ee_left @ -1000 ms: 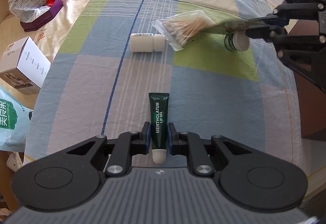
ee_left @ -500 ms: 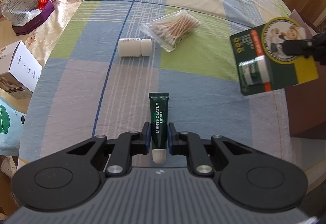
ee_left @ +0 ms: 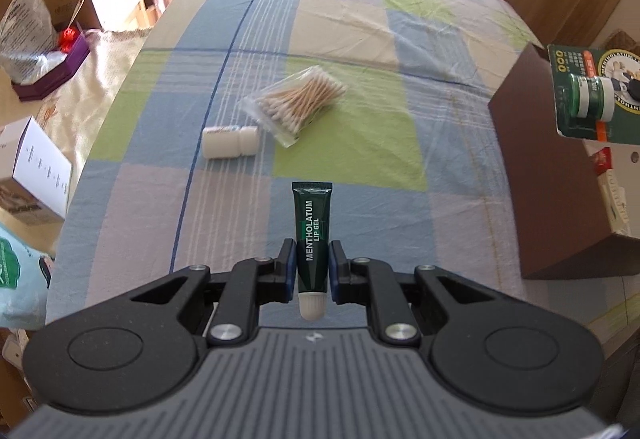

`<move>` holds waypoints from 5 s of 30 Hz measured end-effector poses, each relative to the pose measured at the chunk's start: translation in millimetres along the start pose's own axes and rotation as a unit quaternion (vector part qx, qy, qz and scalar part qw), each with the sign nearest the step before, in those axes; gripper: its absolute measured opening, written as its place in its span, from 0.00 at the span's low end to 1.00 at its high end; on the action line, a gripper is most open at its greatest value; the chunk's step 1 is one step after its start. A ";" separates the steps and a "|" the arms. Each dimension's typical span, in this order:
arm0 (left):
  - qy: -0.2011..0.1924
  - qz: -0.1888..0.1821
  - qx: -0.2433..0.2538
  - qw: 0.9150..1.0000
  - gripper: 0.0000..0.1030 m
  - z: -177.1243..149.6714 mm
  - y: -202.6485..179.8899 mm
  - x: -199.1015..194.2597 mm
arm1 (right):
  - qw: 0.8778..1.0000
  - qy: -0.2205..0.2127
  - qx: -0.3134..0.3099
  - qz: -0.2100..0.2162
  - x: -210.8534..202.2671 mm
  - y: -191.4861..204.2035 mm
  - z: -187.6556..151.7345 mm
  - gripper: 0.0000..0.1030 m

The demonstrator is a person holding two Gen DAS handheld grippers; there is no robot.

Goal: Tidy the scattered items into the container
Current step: 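Carry the lip balm left and jar card right over the brown box, then open both grippers to drop the lip balm and jar card into the box, then withdraw both grippers from the box back over the bed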

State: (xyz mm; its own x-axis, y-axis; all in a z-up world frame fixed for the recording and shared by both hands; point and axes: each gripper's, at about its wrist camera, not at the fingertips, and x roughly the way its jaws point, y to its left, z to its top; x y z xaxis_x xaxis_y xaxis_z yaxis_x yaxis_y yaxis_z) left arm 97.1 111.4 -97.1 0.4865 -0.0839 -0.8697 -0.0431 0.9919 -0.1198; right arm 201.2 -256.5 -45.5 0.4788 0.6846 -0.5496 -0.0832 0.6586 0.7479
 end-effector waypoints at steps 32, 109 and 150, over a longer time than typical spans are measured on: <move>-0.042 -0.147 0.199 0.968 0.12 59.0 -215.2 -26.4 | 0.995 -0.034 0.015 -0.093 -155.0 -107.8 42.0 0.03; 0.058 -0.111 0.278 0.952 0.81 32.9 -310.6 22.6 | 0.924 0.083 -0.214 -0.305 -115.9 -64.9 -11.7 0.83; 0.007 -0.047 0.174 0.984 0.86 -17.7 -192.8 -84.1 | 0.941 0.051 -0.215 -0.254 -110.9 35.9 -108.6 0.83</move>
State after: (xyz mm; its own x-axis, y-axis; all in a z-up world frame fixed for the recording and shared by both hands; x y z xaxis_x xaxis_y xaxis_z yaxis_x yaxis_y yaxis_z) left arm 49.0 -74.5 -9.3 0.4620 -0.1766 -0.8691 0.3037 0.9522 -0.0321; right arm 50.2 -274.9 1.8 0.4679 0.2583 -0.8452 -0.2227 0.9599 0.1701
